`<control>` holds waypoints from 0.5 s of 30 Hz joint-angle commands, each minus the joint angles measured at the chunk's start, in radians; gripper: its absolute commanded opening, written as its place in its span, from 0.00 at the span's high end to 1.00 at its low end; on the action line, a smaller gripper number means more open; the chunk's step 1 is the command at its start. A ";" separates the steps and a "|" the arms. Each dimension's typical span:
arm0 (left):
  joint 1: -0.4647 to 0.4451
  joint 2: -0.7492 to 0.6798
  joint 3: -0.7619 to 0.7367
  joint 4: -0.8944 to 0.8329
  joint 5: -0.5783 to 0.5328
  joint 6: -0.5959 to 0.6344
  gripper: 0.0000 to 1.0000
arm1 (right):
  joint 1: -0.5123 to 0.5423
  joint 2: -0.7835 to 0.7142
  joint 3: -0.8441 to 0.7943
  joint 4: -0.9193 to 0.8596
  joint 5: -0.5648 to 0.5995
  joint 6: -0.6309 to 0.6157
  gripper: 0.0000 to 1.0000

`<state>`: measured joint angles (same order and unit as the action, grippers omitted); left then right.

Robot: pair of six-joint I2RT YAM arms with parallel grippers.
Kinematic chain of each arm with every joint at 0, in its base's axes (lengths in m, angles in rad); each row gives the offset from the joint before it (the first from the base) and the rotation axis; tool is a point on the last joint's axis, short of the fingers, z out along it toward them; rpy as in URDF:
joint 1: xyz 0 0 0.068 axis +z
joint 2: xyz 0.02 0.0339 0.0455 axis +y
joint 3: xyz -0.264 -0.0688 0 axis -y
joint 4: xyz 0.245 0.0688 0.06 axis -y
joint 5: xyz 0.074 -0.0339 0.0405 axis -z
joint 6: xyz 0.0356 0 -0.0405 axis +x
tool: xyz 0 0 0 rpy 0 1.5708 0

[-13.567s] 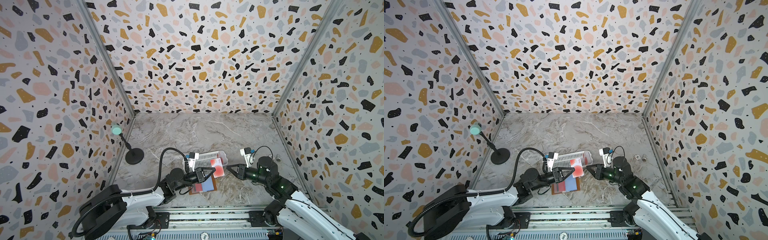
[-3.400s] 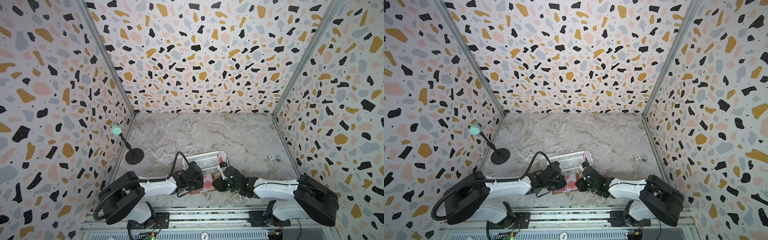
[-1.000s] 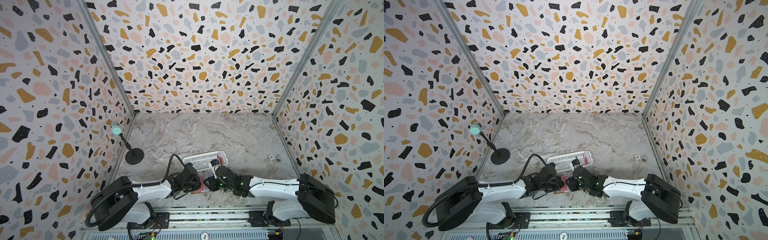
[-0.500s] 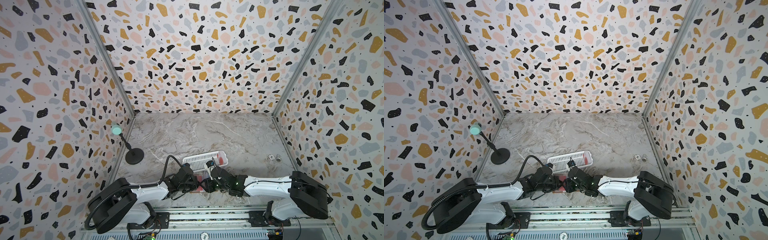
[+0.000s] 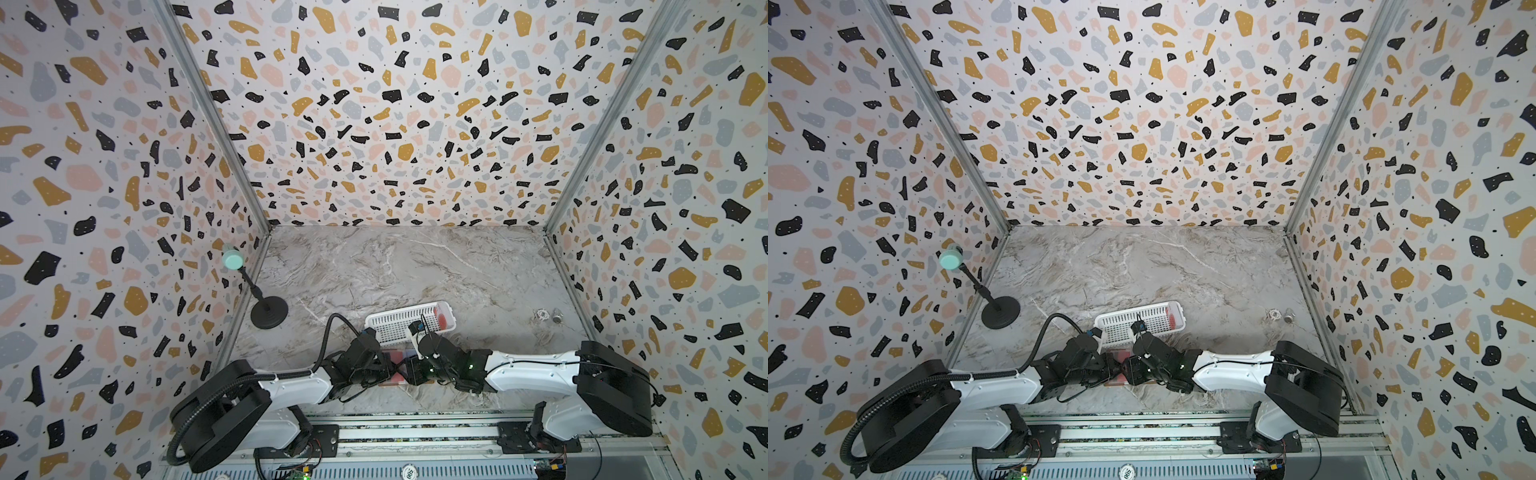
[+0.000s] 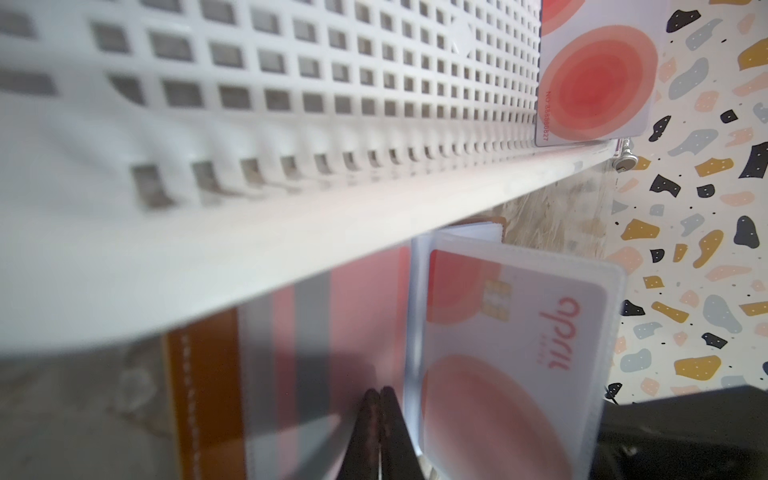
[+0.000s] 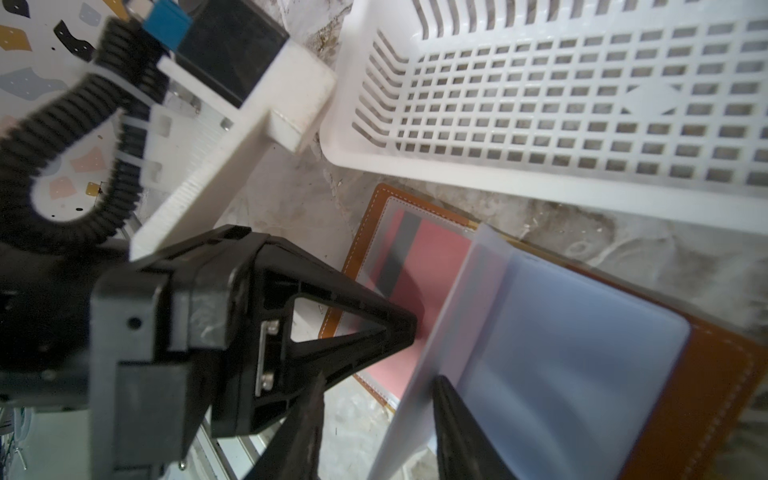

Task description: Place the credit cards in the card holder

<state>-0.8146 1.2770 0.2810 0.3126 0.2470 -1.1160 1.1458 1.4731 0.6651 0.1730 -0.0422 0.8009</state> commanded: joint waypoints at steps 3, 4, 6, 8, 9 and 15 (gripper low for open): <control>0.020 -0.033 -0.032 0.020 0.020 -0.007 0.92 | 0.011 0.013 0.045 0.011 -0.003 -0.012 0.56; 0.022 -0.033 -0.038 0.032 0.029 -0.011 0.92 | 0.012 0.015 0.047 0.012 -0.004 -0.012 0.56; 0.027 -0.033 -0.047 0.053 0.043 -0.019 0.93 | 0.012 0.026 0.055 0.012 -0.011 -0.016 0.58; 0.032 -0.051 -0.055 0.043 0.042 -0.022 0.93 | 0.015 0.037 0.068 0.003 -0.013 -0.020 0.59; 0.036 -0.065 -0.055 0.026 0.037 -0.022 0.93 | 0.016 0.041 0.070 0.003 -0.012 -0.020 0.58; 0.071 -0.184 -0.043 -0.139 0.002 0.006 0.93 | 0.017 0.028 0.065 0.000 0.005 -0.022 0.59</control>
<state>-0.7616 1.1320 0.2356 0.2577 0.2638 -1.1267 1.1587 1.5162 0.7078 0.1772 -0.0517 0.7959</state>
